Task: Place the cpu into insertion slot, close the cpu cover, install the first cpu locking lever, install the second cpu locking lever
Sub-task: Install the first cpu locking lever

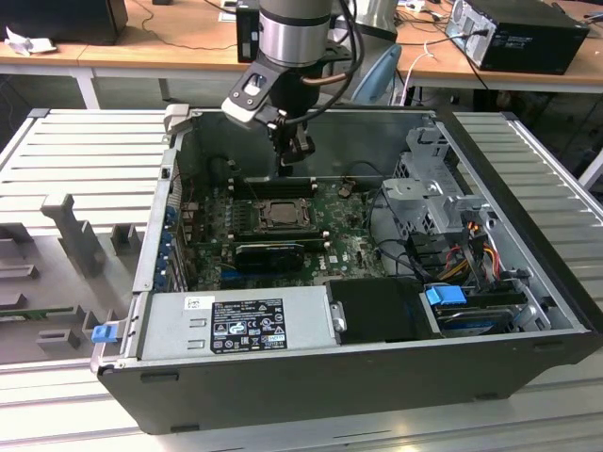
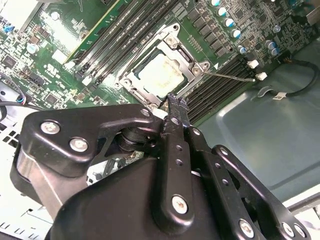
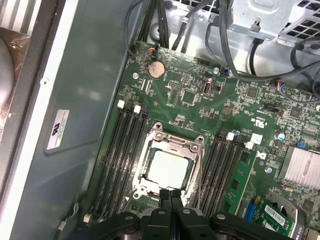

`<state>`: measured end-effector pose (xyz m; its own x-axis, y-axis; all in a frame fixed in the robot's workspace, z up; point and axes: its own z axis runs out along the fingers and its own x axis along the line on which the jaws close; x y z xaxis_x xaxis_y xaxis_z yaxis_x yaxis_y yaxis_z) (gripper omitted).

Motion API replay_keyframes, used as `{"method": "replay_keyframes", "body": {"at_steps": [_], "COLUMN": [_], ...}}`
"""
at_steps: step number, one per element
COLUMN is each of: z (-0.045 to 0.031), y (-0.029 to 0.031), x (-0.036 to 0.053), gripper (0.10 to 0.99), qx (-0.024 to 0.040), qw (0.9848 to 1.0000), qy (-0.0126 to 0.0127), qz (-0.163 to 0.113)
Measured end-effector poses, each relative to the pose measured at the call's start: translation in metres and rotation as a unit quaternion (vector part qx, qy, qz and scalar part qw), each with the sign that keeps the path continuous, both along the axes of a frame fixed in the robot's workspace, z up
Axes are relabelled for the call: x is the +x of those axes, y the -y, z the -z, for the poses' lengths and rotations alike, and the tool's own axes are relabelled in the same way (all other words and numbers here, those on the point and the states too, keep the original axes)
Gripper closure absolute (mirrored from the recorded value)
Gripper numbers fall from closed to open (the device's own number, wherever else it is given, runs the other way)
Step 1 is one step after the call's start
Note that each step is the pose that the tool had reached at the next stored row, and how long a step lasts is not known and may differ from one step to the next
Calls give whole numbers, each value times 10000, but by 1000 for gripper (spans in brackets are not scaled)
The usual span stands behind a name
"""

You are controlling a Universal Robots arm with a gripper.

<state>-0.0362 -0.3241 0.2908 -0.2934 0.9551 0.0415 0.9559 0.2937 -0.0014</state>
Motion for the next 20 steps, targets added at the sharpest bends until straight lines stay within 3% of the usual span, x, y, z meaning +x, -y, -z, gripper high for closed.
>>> {"method": "replay_keyframes", "body": {"at_steps": [5,11,16,20], "z": [0,0,1,2], "y": [0,0,0,0], "x": [0,0,0,0], "gripper": [980,980,980,980], "qx": [0,0,0,0], "qw": [9997,9976,9935,9888], "qy": [0,0,0,0], "qz": [-251,-698,-1140,-1490]}}
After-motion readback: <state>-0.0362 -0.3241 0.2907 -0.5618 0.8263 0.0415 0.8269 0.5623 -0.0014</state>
